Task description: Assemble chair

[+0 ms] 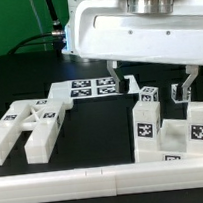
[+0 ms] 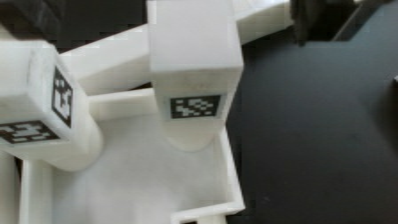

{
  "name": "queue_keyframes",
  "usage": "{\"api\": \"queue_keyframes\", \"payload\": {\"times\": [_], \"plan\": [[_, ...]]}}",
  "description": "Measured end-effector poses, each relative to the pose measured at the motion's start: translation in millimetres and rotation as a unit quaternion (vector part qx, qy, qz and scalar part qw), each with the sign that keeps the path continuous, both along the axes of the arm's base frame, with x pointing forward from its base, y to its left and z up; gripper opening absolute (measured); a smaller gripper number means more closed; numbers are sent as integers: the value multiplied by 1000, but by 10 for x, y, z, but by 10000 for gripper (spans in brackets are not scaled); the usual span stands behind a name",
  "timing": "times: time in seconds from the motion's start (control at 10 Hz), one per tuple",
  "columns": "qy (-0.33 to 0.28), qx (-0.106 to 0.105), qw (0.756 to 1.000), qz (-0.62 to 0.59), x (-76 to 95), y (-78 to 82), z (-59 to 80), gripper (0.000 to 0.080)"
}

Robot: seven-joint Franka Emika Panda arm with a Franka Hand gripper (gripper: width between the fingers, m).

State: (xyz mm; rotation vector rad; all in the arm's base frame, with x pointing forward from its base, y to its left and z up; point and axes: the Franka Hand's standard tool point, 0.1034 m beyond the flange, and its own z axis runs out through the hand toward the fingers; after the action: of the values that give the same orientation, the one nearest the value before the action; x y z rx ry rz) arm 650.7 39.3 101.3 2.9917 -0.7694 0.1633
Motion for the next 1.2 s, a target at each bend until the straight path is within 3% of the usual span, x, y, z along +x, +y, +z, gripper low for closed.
{"api": "queue_keyframes", "payload": {"times": [0.4, 0.7, 0.9, 1.2], "plan": [[0, -1, 1000, 12, -10, 3, 0, 649], [-2, -3, 997, 78, -225, -61, 26, 649], [-2, -9, 994, 108, -304, -97, -73, 649], [-5, -11, 994, 106, -303, -74, -103, 649]]}}
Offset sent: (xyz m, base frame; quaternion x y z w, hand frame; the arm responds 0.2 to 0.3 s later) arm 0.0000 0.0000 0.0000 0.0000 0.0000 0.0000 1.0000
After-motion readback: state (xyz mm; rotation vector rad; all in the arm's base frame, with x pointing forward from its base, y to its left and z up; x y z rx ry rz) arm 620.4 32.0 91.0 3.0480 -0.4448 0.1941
